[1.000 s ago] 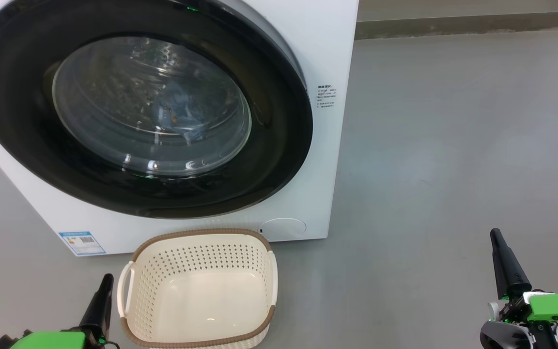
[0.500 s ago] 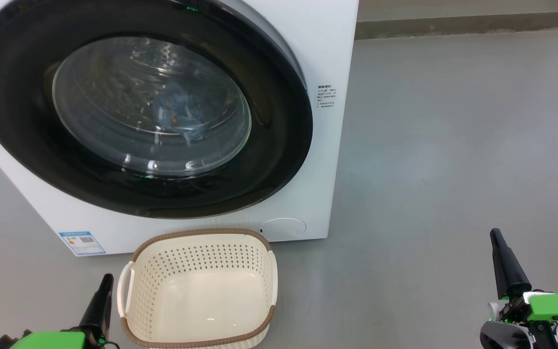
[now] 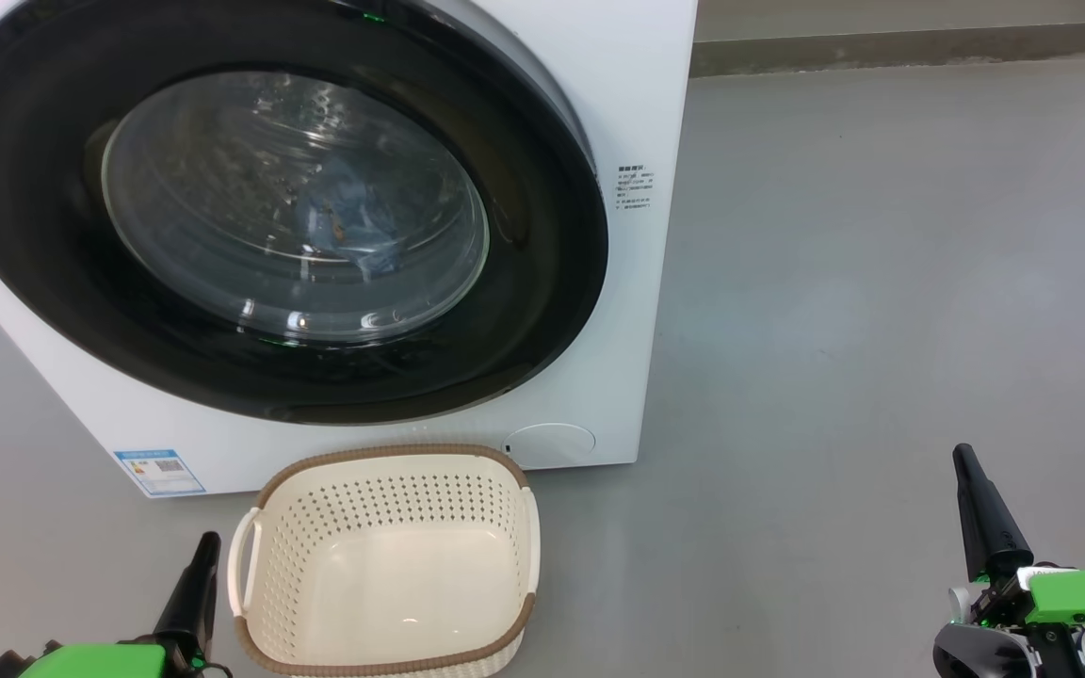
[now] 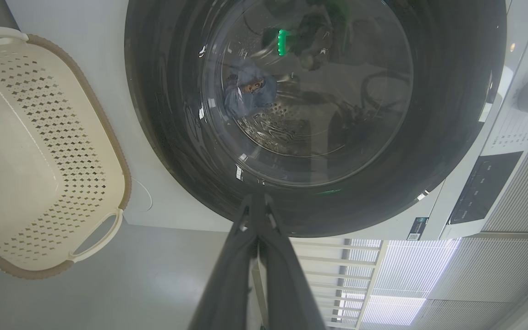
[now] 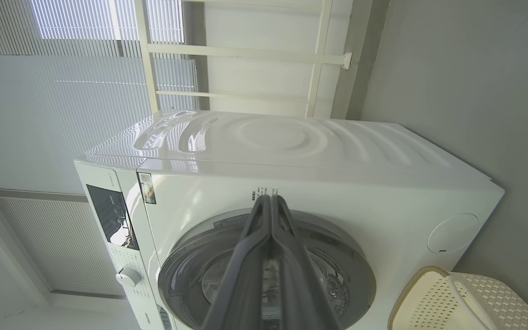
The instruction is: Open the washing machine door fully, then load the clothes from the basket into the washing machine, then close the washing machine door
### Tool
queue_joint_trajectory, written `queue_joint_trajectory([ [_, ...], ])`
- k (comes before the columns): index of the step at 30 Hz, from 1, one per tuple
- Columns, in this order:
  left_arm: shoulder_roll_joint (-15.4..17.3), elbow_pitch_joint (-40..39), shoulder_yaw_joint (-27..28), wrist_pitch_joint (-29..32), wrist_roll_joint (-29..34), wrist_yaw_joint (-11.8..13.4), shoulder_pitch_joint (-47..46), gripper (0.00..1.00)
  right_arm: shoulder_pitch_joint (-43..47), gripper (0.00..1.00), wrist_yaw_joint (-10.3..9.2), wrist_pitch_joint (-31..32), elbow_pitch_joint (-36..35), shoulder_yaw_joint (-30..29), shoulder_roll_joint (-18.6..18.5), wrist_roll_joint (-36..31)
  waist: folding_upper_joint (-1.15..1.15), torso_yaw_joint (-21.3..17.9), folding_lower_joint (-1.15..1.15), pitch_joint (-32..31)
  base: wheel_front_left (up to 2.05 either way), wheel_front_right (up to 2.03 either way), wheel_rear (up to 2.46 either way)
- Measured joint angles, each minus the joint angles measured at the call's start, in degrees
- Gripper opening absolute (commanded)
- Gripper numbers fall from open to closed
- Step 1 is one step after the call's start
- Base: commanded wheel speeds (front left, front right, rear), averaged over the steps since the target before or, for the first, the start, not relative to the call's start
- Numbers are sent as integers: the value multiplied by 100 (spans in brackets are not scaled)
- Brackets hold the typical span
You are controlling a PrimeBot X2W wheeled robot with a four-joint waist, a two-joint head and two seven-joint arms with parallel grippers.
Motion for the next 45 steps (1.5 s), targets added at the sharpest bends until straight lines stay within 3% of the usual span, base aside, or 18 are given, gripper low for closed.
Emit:
queue_joint_trajectory([
  [45, -11, 0, 12, 35, 0, 0, -1, 0, 0, 0, 0, 0, 0, -1, 1, 0, 0, 0, 0, 0, 0, 0, 0],
])
